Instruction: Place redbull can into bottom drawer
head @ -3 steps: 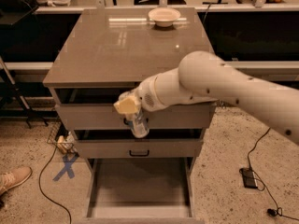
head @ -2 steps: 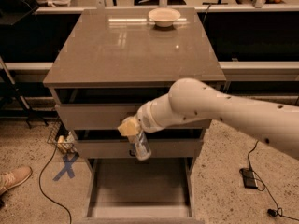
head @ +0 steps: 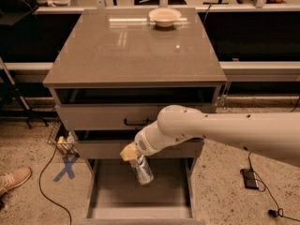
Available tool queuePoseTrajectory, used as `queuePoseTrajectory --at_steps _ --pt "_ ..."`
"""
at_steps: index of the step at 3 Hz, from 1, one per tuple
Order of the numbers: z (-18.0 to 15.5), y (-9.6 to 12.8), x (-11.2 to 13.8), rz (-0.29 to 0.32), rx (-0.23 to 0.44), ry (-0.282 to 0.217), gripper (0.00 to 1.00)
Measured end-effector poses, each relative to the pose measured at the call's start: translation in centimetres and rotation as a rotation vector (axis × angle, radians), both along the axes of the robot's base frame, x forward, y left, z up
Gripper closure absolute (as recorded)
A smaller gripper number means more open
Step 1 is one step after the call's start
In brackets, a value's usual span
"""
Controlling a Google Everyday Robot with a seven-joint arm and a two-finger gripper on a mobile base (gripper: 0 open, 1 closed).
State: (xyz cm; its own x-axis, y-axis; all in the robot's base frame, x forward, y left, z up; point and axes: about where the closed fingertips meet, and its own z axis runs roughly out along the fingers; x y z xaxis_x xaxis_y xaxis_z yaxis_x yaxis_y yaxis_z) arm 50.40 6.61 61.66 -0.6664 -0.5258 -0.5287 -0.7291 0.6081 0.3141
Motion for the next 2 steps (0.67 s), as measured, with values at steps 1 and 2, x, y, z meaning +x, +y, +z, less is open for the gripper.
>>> queuePoseTrajectory --at_steps 1,2 --pt "0.0 0.0 0.0 0.001 0.000 -0.002 1.00" --pt "-1.8 0.3 0.3 -0.037 -0.037 0.021 1.00"
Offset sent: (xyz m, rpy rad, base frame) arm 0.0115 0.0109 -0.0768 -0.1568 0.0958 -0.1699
